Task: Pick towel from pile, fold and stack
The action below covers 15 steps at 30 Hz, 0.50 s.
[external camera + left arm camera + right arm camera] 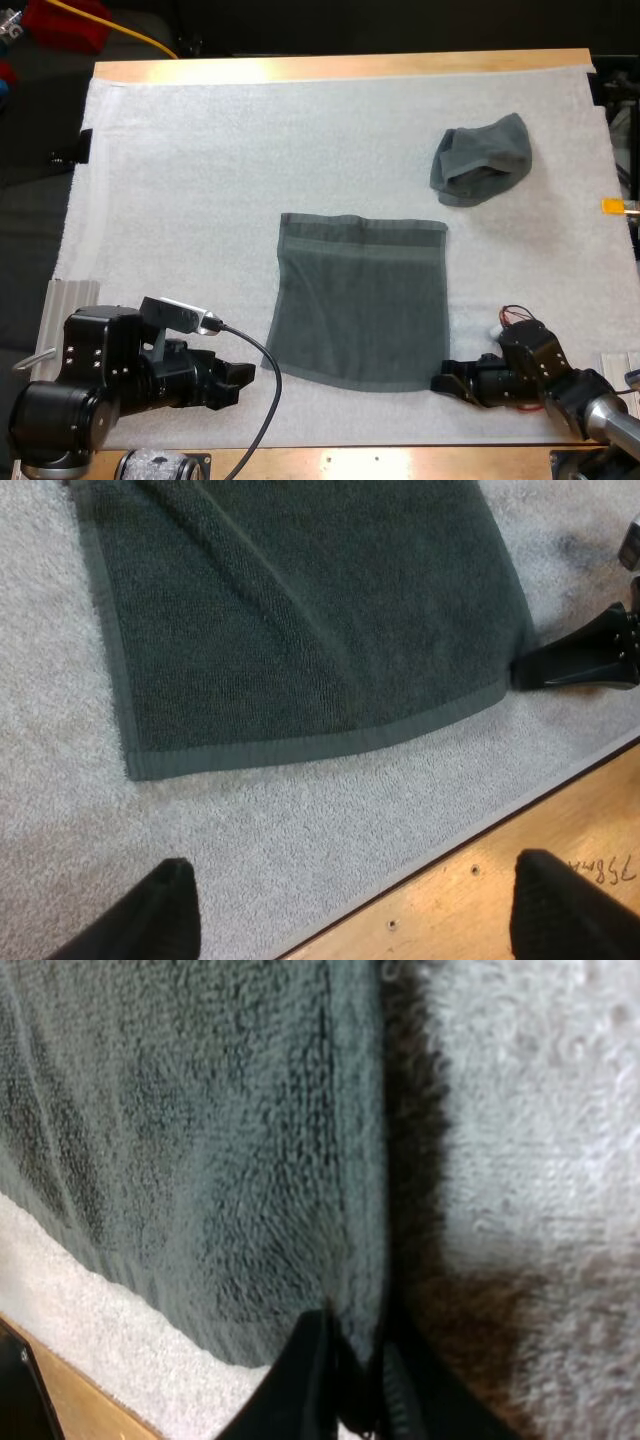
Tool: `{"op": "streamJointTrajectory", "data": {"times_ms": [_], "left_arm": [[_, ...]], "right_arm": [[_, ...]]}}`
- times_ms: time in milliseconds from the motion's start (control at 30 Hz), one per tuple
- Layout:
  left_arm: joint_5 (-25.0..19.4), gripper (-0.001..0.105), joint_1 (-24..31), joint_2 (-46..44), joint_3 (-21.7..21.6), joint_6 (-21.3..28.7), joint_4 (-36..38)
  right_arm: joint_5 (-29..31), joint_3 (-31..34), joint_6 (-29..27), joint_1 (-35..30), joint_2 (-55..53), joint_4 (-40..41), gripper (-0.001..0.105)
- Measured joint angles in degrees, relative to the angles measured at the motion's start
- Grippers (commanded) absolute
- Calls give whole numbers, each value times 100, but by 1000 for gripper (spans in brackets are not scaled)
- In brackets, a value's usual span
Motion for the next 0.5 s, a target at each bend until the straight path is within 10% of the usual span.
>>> {"op": "streamJointTrajectory", "data": {"times_ms": [500], "left_arm": [[0, 70, 0, 1215, 1334, -262, -1772]], "right_arm": [[282, 15, 46, 7, -586, 693, 6]]}}
